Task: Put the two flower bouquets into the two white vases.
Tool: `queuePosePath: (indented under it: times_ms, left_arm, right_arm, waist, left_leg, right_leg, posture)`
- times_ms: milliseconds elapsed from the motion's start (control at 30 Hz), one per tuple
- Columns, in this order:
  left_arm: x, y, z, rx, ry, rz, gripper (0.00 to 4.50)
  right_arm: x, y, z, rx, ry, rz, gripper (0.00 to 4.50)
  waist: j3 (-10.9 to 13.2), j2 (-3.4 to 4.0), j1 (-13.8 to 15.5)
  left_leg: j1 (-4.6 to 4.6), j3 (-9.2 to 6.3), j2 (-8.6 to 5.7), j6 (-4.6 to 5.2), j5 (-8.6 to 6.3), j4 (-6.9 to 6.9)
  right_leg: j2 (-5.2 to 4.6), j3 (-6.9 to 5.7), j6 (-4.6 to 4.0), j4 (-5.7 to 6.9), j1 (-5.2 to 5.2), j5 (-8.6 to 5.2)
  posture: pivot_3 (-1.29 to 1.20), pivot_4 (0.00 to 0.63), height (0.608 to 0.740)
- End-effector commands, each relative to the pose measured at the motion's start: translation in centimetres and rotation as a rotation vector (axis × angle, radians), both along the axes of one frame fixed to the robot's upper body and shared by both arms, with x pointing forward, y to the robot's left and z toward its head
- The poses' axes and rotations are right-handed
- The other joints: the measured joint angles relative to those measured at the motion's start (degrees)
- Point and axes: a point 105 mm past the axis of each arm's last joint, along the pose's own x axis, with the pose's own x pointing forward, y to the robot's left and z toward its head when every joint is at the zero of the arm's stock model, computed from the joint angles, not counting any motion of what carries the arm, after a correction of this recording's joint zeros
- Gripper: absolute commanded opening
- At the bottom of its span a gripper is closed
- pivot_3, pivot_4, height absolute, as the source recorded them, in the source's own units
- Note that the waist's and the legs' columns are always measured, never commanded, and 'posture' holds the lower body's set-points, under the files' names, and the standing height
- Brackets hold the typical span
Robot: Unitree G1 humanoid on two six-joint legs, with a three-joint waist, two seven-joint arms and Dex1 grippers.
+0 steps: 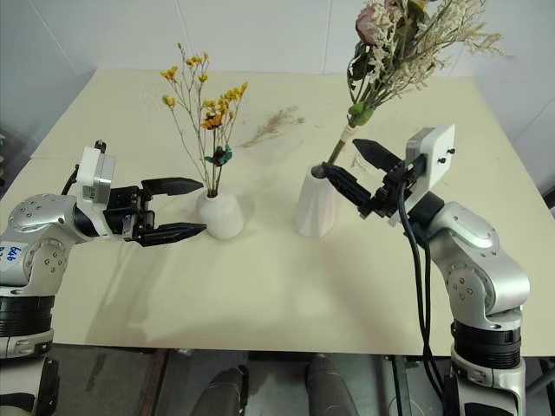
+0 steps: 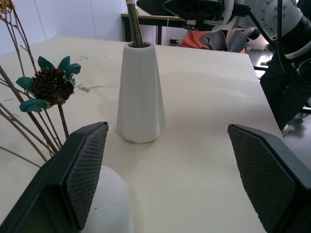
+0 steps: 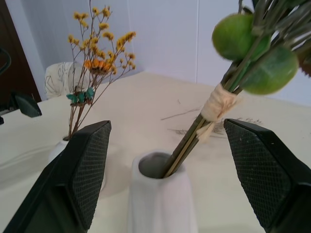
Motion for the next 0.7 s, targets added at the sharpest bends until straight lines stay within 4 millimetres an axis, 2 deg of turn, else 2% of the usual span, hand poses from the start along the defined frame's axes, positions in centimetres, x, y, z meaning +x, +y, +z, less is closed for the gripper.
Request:
queuePosePath:
  times_ms: [33,333,533,700]
  left_arm:
    - [-0.1,-0.1,0.7,-0.003,-0.040,-0.005,4.21]
    - [-0.1,-0.4,0.8,-0.005,-0.042,-0.018,4.21]
    - [0.0,-0.5,0.8,-0.008,-0.046,-0.020,4.21]
    - [0.0,-0.5,0.9,-0.009,-0.047,-0.020,4.21]
  right_arm:
    - [0.0,0.3,1.0,0.015,-0.025,0.011,3.94]
    - [1.6,0.9,1.2,0.007,-0.019,0.031,3.94]
    - [1.3,1.8,1.6,0.025,-0.032,0.075,3.94]
    - [0.3,2.5,2.3,0.036,-0.050,0.129,3.94]
  waist:
    - [0.00,0.00,-0.03]
    - [0.00,0.00,0.00]
    - [0.00,0.00,-0.04]
    - [0.00,0.00,-0.06]
  left_leg:
    - [0.01,-0.01,0.01,0.00,0.00,0.00]
    - [0.00,-0.01,0.02,0.00,0.00,-0.04]
    - [0.00,-0.01,0.02,0.00,0.00,-0.04]
    - [0.00,-0.01,0.02,0.00,0.00,-0.04]
  right_leg:
    - [0.02,-0.01,0.00,0.01,0.00,0.00]
    - [0.01,-0.02,0.00,-0.02,-0.01,0.00]
    - [0.01,-0.02,0.00,-0.02,-0.01,0.00]
    - [0.01,-0.02,0.00,-0.02,-0.02,0.00]
  posture:
    - [0.00,0.150,0.740]
    - [0.00,0.150,0.740]
    - [0.00,0.150,0.740]
    - [0.00,0.150,0.740]
